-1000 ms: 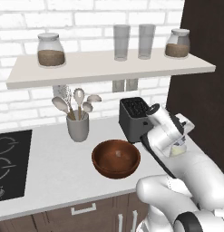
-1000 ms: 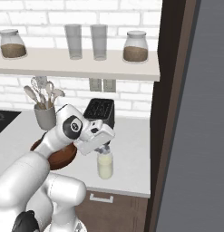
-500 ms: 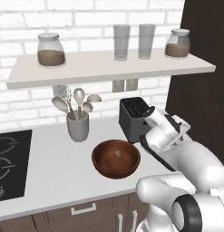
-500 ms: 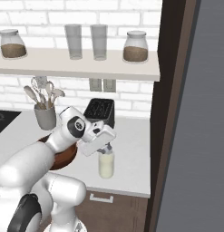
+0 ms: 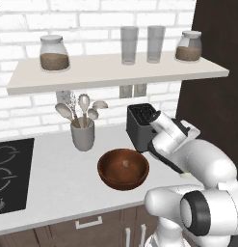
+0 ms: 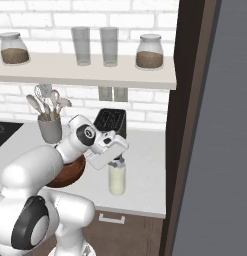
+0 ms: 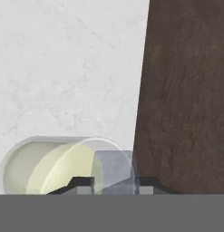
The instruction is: Grab a lemon wedge from the fridge and one ice cube from the ice bowl, and put them in the glass of lemonade.
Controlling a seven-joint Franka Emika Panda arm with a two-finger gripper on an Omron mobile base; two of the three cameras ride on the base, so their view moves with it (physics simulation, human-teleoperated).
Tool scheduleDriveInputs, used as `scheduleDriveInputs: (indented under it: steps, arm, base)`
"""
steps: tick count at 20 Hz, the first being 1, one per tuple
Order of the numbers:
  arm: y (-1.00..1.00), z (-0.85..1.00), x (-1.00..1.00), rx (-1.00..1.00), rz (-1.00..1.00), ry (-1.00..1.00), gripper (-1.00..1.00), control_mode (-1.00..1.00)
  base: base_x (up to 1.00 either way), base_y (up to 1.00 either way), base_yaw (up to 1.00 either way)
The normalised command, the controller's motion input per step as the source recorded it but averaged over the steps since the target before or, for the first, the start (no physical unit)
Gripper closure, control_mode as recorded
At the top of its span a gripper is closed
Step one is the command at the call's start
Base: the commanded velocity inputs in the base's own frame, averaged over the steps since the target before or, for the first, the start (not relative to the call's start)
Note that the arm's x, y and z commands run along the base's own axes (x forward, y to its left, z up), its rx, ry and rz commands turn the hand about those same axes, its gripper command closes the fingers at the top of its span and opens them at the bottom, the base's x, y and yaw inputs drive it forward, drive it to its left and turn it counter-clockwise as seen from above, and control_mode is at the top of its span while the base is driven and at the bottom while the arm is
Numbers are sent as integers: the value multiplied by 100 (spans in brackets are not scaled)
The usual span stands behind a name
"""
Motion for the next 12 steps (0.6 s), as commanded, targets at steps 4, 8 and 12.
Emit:
scheduleDriveInputs:
  steps: [4, 8, 12]
  arm:
    - [-2, 0, -30, 0, 0, 0, 100, -100]
    - [-7, 0, -30, 0, 0, 0, 100, -100]
    - [-5, 0, -14, 0, 0, 0, 100, -100]
  base:
    - [0, 0, 0]
    - [0, 0, 0]
    - [0, 0, 0]
